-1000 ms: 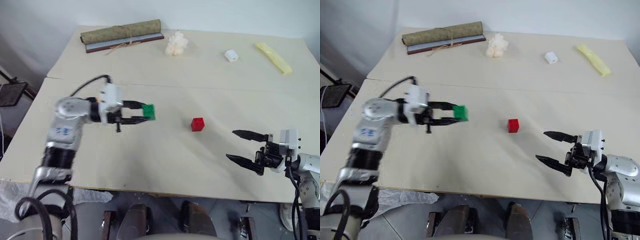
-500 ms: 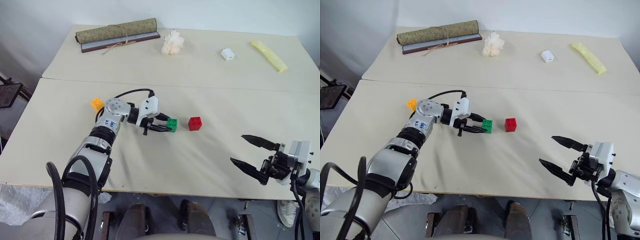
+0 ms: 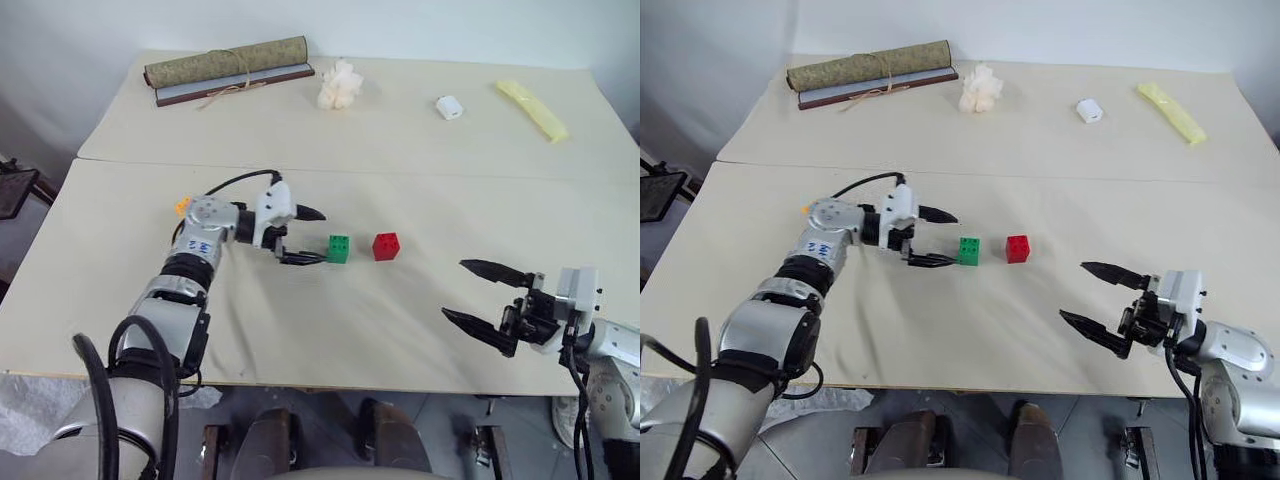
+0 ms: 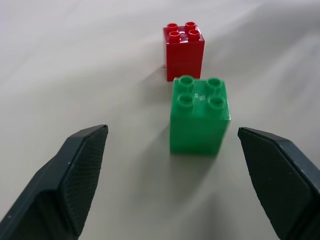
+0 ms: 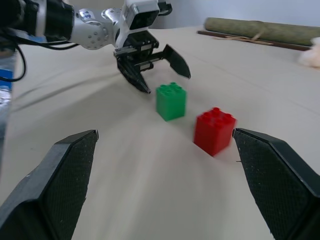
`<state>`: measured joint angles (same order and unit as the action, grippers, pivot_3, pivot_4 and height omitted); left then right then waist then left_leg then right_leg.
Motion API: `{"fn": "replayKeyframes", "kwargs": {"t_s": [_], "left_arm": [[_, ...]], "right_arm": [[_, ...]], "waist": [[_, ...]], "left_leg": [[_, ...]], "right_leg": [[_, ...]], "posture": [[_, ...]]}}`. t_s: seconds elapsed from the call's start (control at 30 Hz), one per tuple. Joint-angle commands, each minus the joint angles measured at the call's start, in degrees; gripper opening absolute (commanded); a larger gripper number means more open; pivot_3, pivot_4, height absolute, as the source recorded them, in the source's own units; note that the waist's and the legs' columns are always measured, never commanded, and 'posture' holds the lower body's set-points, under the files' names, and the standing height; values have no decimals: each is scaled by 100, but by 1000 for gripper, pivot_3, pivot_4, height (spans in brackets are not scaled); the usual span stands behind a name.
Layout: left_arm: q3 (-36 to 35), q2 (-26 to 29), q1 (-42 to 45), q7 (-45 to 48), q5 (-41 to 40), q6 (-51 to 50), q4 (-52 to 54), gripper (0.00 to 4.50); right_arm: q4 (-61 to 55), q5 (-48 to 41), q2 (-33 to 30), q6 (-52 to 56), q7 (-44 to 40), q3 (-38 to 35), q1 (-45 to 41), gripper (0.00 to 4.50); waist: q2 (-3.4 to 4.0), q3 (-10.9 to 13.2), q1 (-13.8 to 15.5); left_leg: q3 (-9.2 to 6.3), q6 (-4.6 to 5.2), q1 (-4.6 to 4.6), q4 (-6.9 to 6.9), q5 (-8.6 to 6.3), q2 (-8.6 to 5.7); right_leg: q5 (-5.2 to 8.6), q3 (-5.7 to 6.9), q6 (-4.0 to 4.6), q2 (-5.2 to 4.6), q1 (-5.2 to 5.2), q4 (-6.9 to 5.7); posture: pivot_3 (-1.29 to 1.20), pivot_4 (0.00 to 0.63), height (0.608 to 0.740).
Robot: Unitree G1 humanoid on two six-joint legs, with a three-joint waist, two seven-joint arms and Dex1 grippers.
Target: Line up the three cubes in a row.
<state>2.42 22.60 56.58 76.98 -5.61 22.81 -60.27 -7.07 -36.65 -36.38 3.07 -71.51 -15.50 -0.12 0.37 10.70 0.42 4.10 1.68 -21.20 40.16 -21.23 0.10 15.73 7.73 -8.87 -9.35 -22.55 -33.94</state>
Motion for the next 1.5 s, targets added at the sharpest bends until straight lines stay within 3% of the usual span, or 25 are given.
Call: {"fn": "replayKeyframes", "kwargs": {"t_s": [0.03,0.17,0.3,0.47,0.7,0.83,0.97,1.13,1.23,1.5], "left_arm": [[-504,420,-1048,108,-824,-540,1989,4284],[-1444,799,-3176,-1000,-1508,-1588,4654,4398],[-2929,614,-5434,-2562,-1850,-2132,6529,4398],[-3892,49,-7009,-3599,-2167,-2365,7233,4398],[-4153,-623,-8157,-4156,-2513,-2388,7636,4398],[-3780,-290,-7658,-4235,-2569,-2755,7685,4398],[-3400,530,-6514,-3964,-2445,-3129,6797,4398],[-2875,1448,-4816,-3311,-2020,-2930,4746,4398],[-2351,1928,-3471,-2656,-1544,-2501,2902,4398],[-1712,2010,-1529,-2031,-862,-1496,284,4398]], "right_arm": [[-64,-150,121,343,98,296,-410,4500],[143,31,313,192,-79,691,-988,4500],[420,130,365,95,-316,913,-1547,4500],[463,194,434,75,-546,1156,-1714,4500],[369,173,376,160,-564,1215,-1852,4500],[292,158,300,199,-514,1110,-1803,4500],[282,156,179,314,-335,943,-1675,4500],[208,223,101,292,-297,883,-1501,4500],[48,197,79,288,-139,762,-1373,4500],[-481,150,92,357,247,614,-866,4500]], "waist": [[2,-1,-94],[3,-1,-110],[0,1,-180],[-1,-1,22],[-6,-4,88],[-7,-5,123],[-6,-7,112],[-6,-10,20],[-9,-10,-31],[-15,-13,-75]], "left_leg": [[-5,0,3,-1,0,4],[-45,0,5,5,0,6],[-57,-2,6,3,-1,23],[-63,-2,12,15,-2,35],[-50,-3,12,16,-9,36],[-51,-3,11,16,-9,34],[-51,-3,13,16,-8,5],[-21,-3,13,7,-8,3],[0,-5,12,0,-8,-1],[7,-11,10,-11,-3,-2]], "right_leg": [[0,-2,0,0,0,-2],[0,-7,0,-2,-2,-5],[0,-8,0,-8,0,-5],[-1,-5,2,-13,16,-4],[-3,-11,4,-12,10,0],[-4,-7,8,-9,10,-4],[-6,-10,12,-9,7,-13],[-6,-9,11,1,-1,-9],[-5,-2,11,1,0,-7],[-5,12,11,2,-4,-2]], "posture": [[0,150,740],[0,150,740],[0,150,740],[0,150,740],[0,150,740],[0,150,740],[0,150,740],[0,150,740],[0,150,740],[0,150,740]]}}
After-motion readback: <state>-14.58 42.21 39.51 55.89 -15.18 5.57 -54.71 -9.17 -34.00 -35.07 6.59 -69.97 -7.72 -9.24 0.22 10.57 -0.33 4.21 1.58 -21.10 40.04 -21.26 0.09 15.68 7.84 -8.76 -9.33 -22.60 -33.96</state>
